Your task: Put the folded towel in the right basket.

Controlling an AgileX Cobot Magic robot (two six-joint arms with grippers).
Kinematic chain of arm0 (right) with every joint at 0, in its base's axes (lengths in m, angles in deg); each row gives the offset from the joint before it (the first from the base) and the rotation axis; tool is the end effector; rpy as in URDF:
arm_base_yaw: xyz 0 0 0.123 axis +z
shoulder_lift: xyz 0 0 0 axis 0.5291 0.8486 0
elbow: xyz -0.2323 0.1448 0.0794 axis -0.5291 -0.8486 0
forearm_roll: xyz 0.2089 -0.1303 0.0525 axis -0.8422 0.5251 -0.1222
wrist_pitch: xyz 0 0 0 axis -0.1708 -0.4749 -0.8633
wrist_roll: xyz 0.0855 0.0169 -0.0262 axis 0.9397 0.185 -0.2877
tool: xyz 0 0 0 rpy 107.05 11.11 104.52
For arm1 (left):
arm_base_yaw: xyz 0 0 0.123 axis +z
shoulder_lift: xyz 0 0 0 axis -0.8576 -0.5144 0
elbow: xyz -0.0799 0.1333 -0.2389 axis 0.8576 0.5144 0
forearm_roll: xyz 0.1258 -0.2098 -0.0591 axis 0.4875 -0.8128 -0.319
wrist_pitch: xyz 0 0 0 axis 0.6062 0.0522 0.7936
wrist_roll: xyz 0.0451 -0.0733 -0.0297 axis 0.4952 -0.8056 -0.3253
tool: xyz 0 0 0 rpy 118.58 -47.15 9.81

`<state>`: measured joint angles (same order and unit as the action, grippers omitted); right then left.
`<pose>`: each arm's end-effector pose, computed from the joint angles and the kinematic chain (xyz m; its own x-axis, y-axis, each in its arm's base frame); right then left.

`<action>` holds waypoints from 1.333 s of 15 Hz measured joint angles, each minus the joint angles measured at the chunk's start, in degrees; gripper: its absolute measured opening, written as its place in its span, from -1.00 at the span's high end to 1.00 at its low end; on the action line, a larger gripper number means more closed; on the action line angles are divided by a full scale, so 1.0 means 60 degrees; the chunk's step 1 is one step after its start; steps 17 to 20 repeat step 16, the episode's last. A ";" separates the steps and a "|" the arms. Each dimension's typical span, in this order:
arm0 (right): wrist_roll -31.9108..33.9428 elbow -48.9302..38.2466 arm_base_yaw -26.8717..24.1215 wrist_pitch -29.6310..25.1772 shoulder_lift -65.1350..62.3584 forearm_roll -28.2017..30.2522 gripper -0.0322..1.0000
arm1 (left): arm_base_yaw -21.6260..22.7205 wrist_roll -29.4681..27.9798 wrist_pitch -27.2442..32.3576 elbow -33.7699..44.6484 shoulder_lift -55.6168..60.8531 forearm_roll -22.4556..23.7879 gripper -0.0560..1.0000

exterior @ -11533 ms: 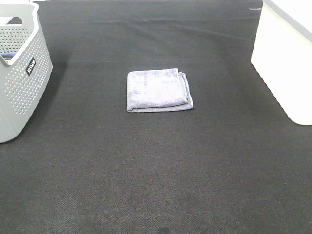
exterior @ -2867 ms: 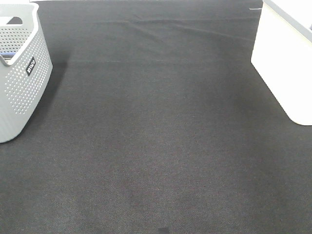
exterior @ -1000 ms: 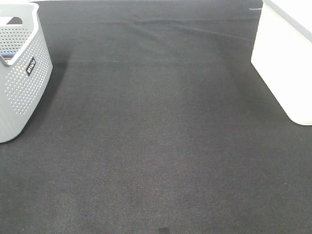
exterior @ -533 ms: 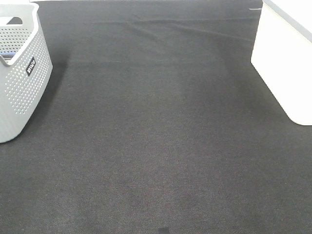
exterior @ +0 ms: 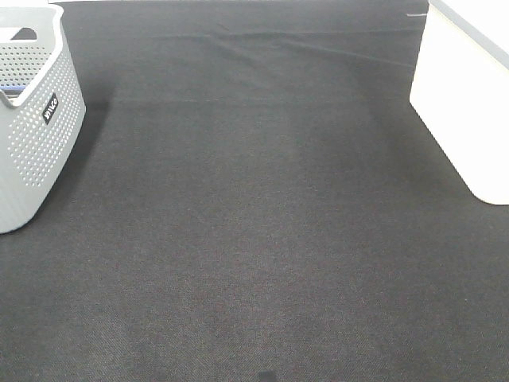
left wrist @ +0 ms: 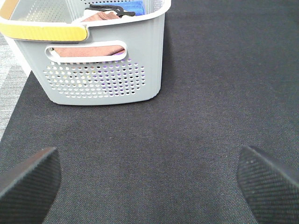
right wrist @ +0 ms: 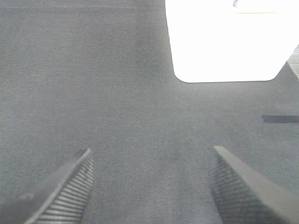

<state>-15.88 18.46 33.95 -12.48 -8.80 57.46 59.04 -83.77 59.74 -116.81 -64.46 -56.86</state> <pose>-0.0070 0.0038 0.2778 -0.4522 -0.0228 -0.8916 -0.0787 0.9968 0.0144 -0.0050 0.0000 0.2768 -0.4492 0.0000 -0.8934 0.0001 1.0000 0.0000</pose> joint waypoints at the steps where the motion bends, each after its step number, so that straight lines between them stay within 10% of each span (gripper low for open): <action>1: 0.0000 0.0000 0.0000 0.0000 0.0000 0.0000 -0.35 | 0.0000 0.0000 0.0000 0.0000 0.0000 0.0000 -0.95; 20: 0.0000 0.0000 0.0000 0.0000 0.0000 0.0000 -0.35 | 0.0000 0.0000 0.0000 0.0000 0.0000 0.0000 -0.95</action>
